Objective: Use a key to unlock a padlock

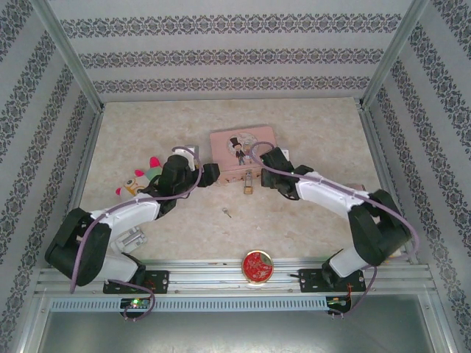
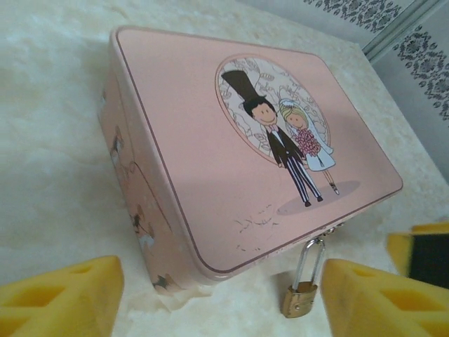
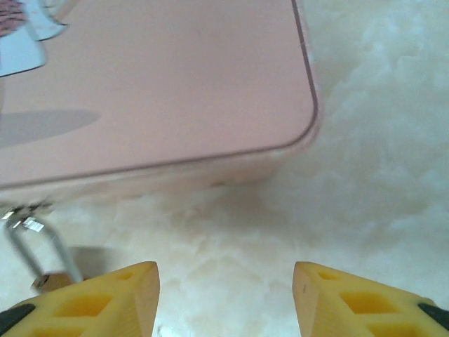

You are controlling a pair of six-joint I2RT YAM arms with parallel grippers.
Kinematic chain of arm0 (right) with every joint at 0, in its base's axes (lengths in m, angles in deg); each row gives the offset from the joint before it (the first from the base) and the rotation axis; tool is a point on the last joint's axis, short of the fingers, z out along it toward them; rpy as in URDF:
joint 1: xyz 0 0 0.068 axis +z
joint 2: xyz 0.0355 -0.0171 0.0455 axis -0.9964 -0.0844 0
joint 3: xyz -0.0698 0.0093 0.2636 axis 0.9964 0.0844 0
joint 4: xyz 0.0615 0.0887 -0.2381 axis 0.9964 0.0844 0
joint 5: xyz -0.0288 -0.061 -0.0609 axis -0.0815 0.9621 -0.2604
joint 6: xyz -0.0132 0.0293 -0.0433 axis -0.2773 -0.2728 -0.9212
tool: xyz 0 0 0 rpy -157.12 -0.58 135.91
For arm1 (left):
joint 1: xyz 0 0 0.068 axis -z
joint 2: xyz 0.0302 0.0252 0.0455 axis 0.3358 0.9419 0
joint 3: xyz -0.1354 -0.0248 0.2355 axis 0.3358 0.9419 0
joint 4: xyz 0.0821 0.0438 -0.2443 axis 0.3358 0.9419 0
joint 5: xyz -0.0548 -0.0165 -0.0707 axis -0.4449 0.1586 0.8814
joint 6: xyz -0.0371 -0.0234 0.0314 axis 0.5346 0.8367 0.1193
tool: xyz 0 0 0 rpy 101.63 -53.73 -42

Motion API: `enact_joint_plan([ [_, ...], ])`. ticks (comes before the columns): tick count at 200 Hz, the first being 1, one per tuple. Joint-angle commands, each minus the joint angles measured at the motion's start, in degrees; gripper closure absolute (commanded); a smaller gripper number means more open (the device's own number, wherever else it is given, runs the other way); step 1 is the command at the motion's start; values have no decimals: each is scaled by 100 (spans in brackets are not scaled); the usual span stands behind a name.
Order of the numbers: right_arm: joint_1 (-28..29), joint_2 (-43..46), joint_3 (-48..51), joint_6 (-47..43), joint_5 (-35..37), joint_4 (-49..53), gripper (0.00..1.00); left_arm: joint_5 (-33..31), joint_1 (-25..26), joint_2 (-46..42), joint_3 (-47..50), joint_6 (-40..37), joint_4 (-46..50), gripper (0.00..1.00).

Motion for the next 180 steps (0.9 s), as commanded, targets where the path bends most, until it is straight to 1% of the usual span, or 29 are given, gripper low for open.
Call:
enact_joint_plan([
  [1,312,319,184,221,536,837,46,-310,-90,-293,157,-128,388,14],
  [26,928,468,153,436,625,1158,48,-302,-256,-469,301,-143,709,0],
  [50,1553,206,-110,565,422,1244,52,-246,-392,-594,496,-107,878,1],
  [71,1981,-360,-508,540,-121,1201,59,-258,-523,-739,686,50,913,1],
  [90,2249,-1027,-1045,183,-638,1319,63,-272,-637,-897,835,185,942,1],
  [106,2396,-1543,-1491,-191,-844,1496,64,-302,-682,-1045,912,189,980,1],
  [127,2473,-2020,-1952,-564,-888,1706,66,-340,-705,-1171,970,177,1042,1],
  [180,2447,-2446,-2345,-997,-922,1804,65,-310,-769,-1185,1183,241,969,1],
])
